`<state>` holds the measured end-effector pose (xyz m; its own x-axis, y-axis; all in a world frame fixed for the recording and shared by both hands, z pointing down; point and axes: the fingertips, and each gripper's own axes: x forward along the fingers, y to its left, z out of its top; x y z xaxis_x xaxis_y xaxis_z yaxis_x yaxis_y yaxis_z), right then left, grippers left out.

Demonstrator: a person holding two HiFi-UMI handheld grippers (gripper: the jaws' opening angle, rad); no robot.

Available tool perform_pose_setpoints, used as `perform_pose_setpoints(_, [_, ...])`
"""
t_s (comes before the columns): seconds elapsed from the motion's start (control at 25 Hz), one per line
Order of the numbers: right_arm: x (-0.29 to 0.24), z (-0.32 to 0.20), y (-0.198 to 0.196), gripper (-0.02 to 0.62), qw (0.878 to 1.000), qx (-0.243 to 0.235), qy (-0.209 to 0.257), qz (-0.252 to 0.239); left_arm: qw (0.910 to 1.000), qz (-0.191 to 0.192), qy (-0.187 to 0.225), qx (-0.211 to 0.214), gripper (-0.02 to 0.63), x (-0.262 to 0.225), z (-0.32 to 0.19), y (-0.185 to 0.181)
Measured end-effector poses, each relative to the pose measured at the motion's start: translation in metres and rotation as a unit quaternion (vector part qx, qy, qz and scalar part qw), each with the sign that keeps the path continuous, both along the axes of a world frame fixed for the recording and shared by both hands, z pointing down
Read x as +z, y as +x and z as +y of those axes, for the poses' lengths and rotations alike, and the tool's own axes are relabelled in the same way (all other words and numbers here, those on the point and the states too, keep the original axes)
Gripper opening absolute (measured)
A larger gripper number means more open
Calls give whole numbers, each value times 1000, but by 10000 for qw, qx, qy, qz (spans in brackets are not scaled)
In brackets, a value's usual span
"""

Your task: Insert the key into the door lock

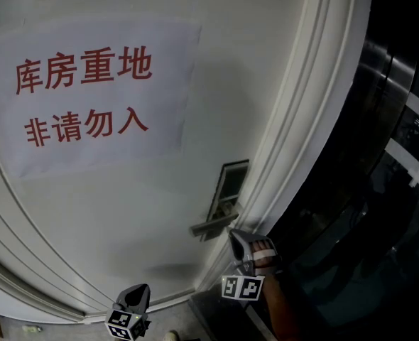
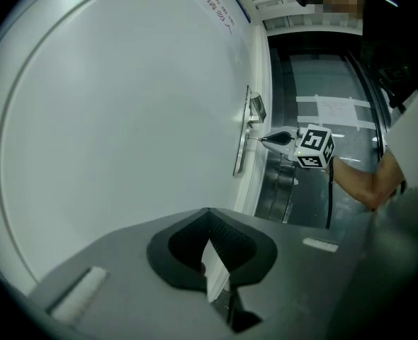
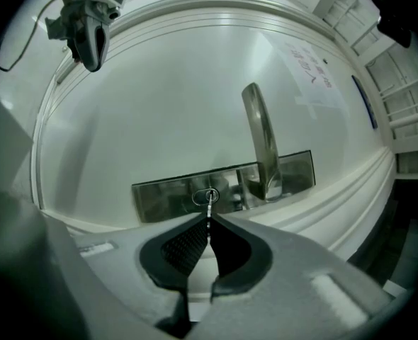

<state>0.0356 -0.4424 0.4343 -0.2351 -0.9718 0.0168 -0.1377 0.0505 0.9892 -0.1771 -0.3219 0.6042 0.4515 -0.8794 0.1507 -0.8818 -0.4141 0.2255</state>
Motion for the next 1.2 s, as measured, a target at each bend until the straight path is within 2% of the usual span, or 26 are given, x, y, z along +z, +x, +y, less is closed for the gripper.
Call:
perform_pose_setpoints(0.84, [-3,-4,-2,12,9975,557,88,419,9999,123,-24,-54,2,3,2,-6])
perform_pose_setpoints(1.2, [-2,-5,-9,12,9981,469,124,374,9999,145,-19,-55,2,2,2,-9])
